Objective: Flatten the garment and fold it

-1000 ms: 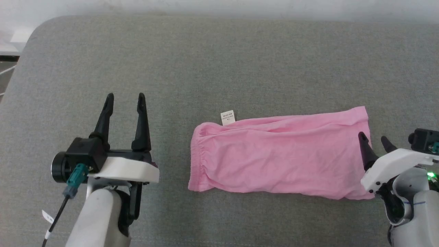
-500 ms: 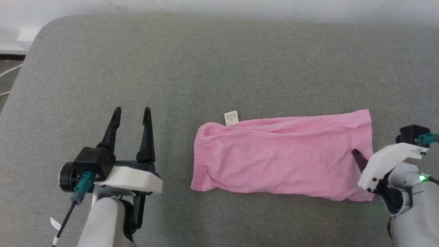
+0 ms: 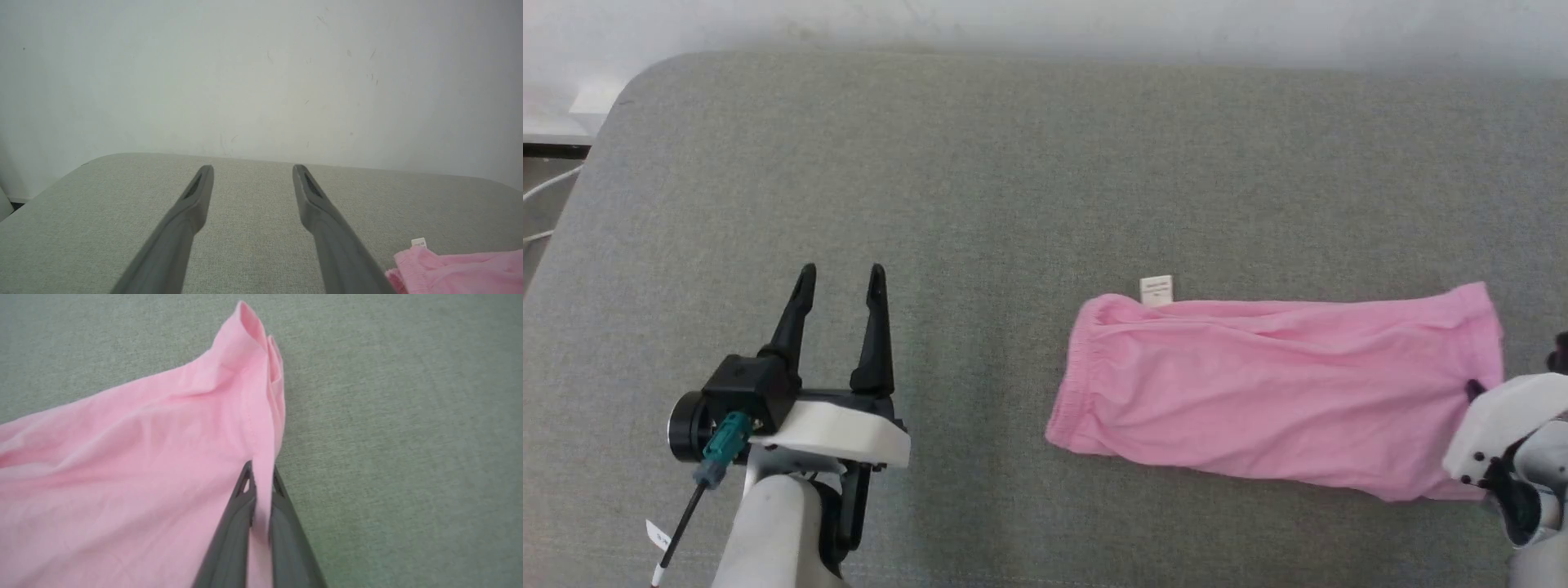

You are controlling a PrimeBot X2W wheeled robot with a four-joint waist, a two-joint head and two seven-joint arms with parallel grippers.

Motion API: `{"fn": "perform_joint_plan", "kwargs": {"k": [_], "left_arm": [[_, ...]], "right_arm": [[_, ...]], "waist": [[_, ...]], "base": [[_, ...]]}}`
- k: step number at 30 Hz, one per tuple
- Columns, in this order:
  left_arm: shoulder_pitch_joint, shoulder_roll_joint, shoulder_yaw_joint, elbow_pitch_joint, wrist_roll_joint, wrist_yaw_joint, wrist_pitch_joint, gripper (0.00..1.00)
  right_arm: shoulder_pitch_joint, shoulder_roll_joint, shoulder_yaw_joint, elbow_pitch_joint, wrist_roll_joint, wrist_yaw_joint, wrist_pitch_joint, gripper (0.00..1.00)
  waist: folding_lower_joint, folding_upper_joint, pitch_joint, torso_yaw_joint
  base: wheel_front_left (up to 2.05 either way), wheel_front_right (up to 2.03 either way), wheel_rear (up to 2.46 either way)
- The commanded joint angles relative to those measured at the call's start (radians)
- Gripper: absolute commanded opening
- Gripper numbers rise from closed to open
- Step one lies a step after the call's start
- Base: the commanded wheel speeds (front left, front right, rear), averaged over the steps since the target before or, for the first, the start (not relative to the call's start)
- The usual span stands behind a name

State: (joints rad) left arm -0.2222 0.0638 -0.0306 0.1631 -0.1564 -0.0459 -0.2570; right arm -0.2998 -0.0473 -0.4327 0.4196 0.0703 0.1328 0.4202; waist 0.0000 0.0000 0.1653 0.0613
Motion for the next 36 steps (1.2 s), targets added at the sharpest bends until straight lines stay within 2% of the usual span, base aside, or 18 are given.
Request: {"fn": "perform_joint_plan", "kwargs": {"k": [1,5,8,16,19,22,28,36], "left_arm": [[0.017,-0.006,0.005,0.005,0.012,-0.010,-0.005,1.00],[0.023,-0.009,0.008,0.009,0.015,-0.015,-0.005,1.00],[0.025,-0.010,0.007,0.014,0.017,-0.019,-0.005,1.00],[0.036,-0.012,0.002,0.020,0.025,-0.030,-0.005,1.00],[0.037,-0.013,-0.001,0.024,0.025,-0.032,-0.005,1.00],[0.034,-0.013,-0.005,0.027,0.024,-0.033,-0.005,1.00],[0.020,-0.013,-0.020,0.027,0.012,-0.032,-0.005,1.00],[-0.002,-0.013,-0.043,0.026,-0.011,-0.023,-0.005,1.00]], "right_arm": [[0.015,-0.004,-0.024,-0.026,-0.031,-0.002,0.002,0.00],[0.040,-0.004,-0.053,-0.091,-0.092,-0.002,0.024,0.00],[0.066,-0.003,-0.021,-0.158,-0.083,-0.002,0.058,0.00],[0.199,-0.003,0.173,-0.504,0.079,-0.002,0.261,0.00],[0.233,-0.003,0.266,-0.630,0.101,-0.002,0.338,0.00],[0.227,-0.003,0.379,-0.696,0.103,-0.002,0.389,0.00],[0.118,-0.003,0.601,-0.622,0.089,-0.002,0.430,0.00],[-0.043,-0.003,0.766,-0.351,0.115,-0.002,0.433,0.00]], "waist": [[0.0000,0.0000,-0.004,0.001],[0.0000,0.0000,-0.010,0.002],[0.0000,0.0000,-0.015,0.006],[0.0000,0.0000,-0.039,0.018],[0.0000,0.0000,-0.041,0.022],[0.0000,0.0000,-0.039,0.026],[0.0000,0.0000,-0.022,0.045],[0.0000,0.0000,0.019,0.087]], "base": [[0.00,0.00,0.00],[0.00,0.00,0.00],[0.00,0.00,0.00],[0.00,0.00,0.00],[0.00,0.00,0.00],[0.00,0.00,0.00],[0.00,0.00,0.00],[0.00,0.00,0.00]]}}
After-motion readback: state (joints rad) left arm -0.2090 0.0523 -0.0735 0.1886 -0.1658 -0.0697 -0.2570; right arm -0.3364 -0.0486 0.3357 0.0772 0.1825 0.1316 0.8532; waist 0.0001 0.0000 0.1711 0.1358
